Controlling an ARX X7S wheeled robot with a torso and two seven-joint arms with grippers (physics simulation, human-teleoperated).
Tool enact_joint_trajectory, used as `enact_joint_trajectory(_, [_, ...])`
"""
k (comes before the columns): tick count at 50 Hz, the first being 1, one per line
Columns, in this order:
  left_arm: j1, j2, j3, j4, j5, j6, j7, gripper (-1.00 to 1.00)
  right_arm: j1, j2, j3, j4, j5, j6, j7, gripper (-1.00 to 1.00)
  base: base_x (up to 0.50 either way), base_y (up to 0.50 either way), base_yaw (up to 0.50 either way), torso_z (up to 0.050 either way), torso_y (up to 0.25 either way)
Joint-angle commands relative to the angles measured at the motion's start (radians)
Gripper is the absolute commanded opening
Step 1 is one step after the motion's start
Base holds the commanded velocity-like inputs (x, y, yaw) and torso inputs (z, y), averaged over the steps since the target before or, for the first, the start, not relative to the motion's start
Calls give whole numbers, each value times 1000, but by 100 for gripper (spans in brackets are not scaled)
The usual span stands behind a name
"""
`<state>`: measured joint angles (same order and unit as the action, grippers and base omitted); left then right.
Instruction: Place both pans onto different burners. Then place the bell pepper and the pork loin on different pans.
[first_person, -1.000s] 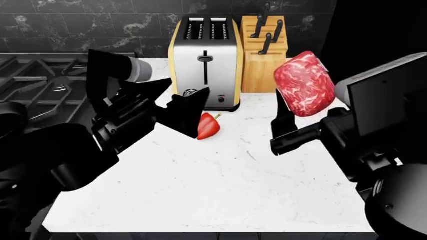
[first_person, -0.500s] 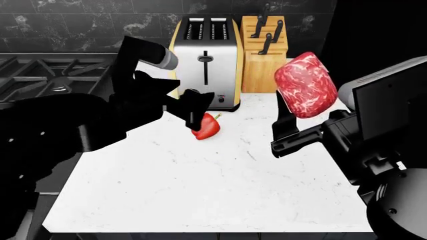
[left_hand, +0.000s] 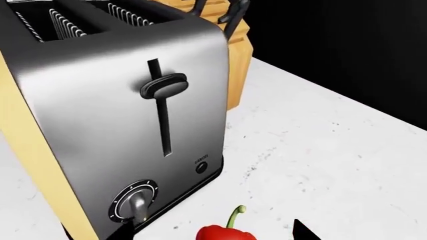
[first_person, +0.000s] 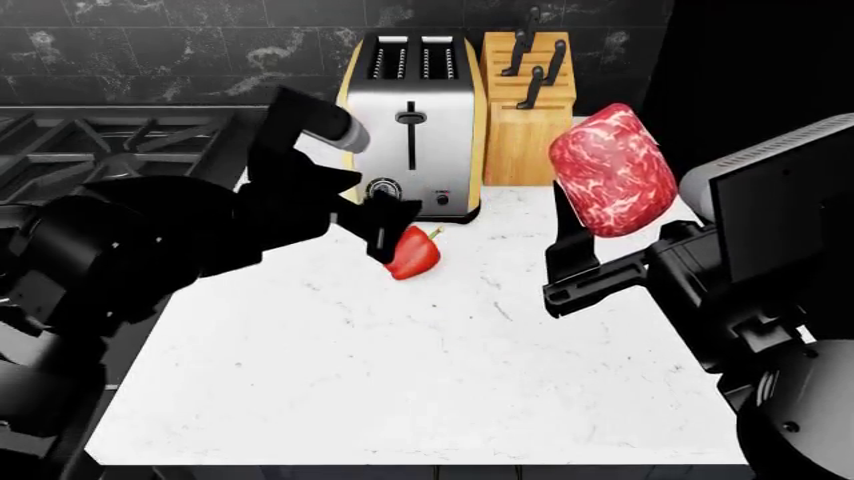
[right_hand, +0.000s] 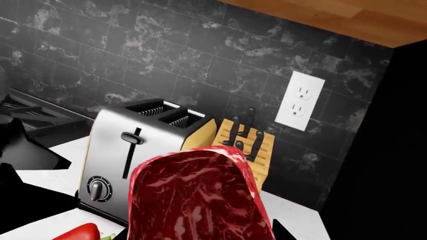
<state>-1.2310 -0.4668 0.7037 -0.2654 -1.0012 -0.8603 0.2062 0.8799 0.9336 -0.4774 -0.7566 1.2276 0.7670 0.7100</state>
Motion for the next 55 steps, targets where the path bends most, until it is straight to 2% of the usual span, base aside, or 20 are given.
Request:
enact_joint_trajectory(1, [-4,20,43,-77,32,9,65,100,23,3,31,-12,-46,12,-3,-100,0,0,0,0,0])
enact_joint_trajectory(22, [-6,54,60,-136,34,15,100,100,22,0,28,-11,-48,7,-7,-100,0,0,0,0,1])
enact_joint_trajectory(35, [-27,114,99,-286,89,67,161,100,20,-3,23,-6,-54,6,-9,-100,0,0,0,1,1])
enact_joint_trajectory(55, [-41,173,132,-415,131,113,210,100,16,-5,19,1,-61,0,-17,-100,0,0,0,0,1])
